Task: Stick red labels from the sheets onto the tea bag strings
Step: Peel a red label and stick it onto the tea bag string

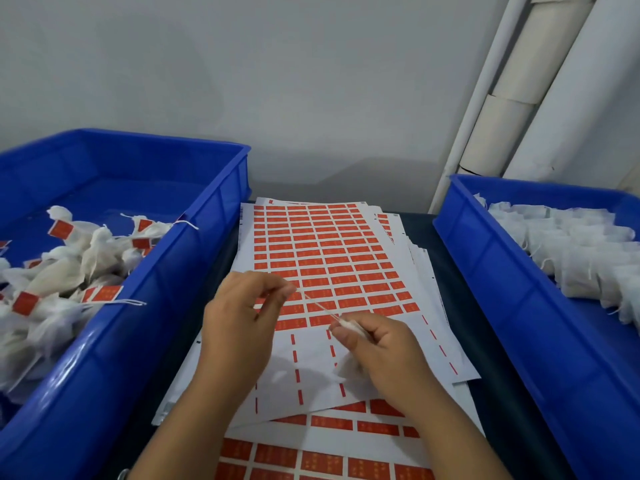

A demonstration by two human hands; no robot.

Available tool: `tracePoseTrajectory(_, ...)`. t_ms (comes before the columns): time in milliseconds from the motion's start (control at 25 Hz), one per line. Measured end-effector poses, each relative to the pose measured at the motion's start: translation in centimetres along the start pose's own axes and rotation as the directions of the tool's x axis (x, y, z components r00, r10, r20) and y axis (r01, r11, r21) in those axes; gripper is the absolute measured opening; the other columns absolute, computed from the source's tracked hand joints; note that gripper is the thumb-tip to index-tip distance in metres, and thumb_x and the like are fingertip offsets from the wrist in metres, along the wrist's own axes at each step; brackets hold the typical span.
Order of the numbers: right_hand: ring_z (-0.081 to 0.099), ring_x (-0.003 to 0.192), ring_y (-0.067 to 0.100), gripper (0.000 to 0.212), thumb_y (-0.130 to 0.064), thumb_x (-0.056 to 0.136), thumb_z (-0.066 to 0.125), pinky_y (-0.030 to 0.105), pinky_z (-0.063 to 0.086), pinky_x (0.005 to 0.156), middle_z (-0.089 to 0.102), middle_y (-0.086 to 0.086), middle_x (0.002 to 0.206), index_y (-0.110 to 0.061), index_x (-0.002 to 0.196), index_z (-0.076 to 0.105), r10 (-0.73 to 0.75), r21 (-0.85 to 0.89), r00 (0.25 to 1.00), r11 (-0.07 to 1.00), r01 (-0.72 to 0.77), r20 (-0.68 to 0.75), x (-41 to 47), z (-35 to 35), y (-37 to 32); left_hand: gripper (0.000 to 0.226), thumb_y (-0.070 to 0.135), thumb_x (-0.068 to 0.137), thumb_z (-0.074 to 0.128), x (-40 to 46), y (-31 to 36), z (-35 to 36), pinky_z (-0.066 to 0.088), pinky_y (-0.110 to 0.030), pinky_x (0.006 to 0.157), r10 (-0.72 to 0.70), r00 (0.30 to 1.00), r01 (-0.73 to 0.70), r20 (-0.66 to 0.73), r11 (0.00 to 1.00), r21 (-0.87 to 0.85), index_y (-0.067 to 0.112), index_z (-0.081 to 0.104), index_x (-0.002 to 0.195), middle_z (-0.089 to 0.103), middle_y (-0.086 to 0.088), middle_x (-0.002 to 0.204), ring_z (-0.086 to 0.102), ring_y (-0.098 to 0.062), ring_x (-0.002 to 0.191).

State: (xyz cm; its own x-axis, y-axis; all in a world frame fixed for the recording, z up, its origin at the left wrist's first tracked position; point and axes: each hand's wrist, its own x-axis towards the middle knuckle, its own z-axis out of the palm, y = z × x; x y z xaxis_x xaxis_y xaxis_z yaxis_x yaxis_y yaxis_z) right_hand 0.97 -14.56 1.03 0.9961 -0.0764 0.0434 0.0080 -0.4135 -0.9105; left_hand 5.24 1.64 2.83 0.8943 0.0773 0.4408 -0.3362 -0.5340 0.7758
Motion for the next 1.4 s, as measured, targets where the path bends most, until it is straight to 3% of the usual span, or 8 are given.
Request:
tracePoseTrajectory(160,0.061,0.082,-0.006,0.016,-0.043,0.086,0.062,0.006,0.044,0.06,0.066,-0.025,0.081,-0.031,0.076,0.067,0.08,-0.034,0.989,0.996,-0.077,0.121,-0.1,-0.7,0.6,0.006,0.041,0.075,0.057,0.5,-0.4,0.1,0.039,-0.012,0.062,-0.126,0.992,0.126,0.004,0.992,-0.029,0.043,0.052,0.076,0.054,0.024,0.08,0.055,-0.004,0.072)
tracePoseTrajectory(240,0.063,0.081,0.004,0.015,-0.039,0.08,0.065,0.012,0.048,0.072,0.066,-0.011,0.076,-0.027,0.071,0.069,0.063,0.24,0.981,0.965,-0.107,0.183,-0.3,-1.3,0.8,0.011,0.036,0.078,0.062,0.6,-0.8,0.5,0.042,-0.013,0.063,-0.191,0.979,0.193,0.074,0.981,-0.026,0.043,0.054,0.076,0.057,0.023,0.079,0.056,-0.004,0.072)
tracePoseTrajectory(360,0.065,0.079,0.012,0.013,-0.031,0.067,0.077,0.032,0.052,0.085,0.064,0.0,0.075,-0.021,0.073,0.071,-0.058,0.784,0.972,0.602,-0.148,0.228,-0.3,-2.0,0.5,0.01,0.033,0.084,0.062,-0.1,-1.2,1.6,0.036,-0.008,0.061,-0.152,0.959,0.131,0.238,0.986,0.101,0.041,0.057,0.083,0.052,0.028,0.077,0.052,0.002,0.072)
tracePoseTrajectory(480,0.068,0.082,0.017,0.02,-0.02,0.064,0.081,0.034,0.055,0.078,0.07,0.003,0.09,-0.024,0.083,0.076,0.056,0.887,0.986,0.432,-0.164,0.155,0.0,-2.4,0.6,0.01,0.035,0.088,0.06,-1.2,-1.0,2.4,0.032,-0.003,0.064,-0.004,0.889,-0.103,0.458,0.973,0.208,0.041,0.064,0.095,0.046,0.032,0.083,0.047,0.008,0.075)
tracePoseTrajectory(560,0.066,0.093,0.017,0.026,-0.019,0.075,0.072,0.028,0.055,0.076,0.069,-0.007,0.105,-0.036,0.094,0.073,0.157,0.759,0.984,0.63,-0.163,0.081,0.0,-2.4,0.6,0.018,0.035,0.089,0.058,-1.5,-1.0,2.4,0.03,0.0,0.065,0.088,0.842,-0.239,0.532,0.946,0.221,0.039,0.067,0.105,0.041,0.034,0.086,0.043,0.012,0.077)
tracePoseTrajectory(680,0.061,0.091,0.005,0.024,-0.028,0.088,0.063,0.006,0.047,0.057,0.062,-0.029,0.096,-0.05,0.098,0.065,0.153,0.15,0.987,0.978,-0.143,-0.055,0.0,-1.5,0.7,0.022,0.039,0.089,0.057,-2.0,-0.7,2.3,0.029,-0.001,0.07,0.171,0.813,-0.326,0.557,0.926,0.192,0.04,0.066,0.109,0.039,0.034,0.087,0.04,0.012,0.083)
tracePoseTrajectory(1080,0.063,0.082,0.017,0.009,-0.024,0.09,0.058,0.025,0.056,0.073,0.067,-0.002,0.083,-0.029,0.086,0.063,0.037,-0.014,0.952,0.999,-0.034,0.305,-0.2,-0.6,1.0,0.022,0.026,0.093,0.051,-2.4,0.1,2.5,0.036,0.004,0.074,0.198,0.826,-0.203,0.528,0.978,-0.05,0.046,0.047,0.084,0.041,0.038,0.096,0.044,0.016,0.096)
tracePoseTrajectory(1400,0.06,0.064,0.017,0.014,-0.018,0.086,0.063,0.023,0.053,0.059,0.065,-0.001,0.068,-0.023,0.074,0.068,0.005,0.058,0.981,0.998,-0.017,0.193,-0.4,0.6,1.1,0.017,0.031,0.097,0.042,-2.8,-0.2,3.5,0.043,-0.004,0.056,-0.029,0.848,0.145,0.529,0.973,-0.18,0.04,0.048,0.084,0.058,0.018,0.081,0.055,0.012,0.082)
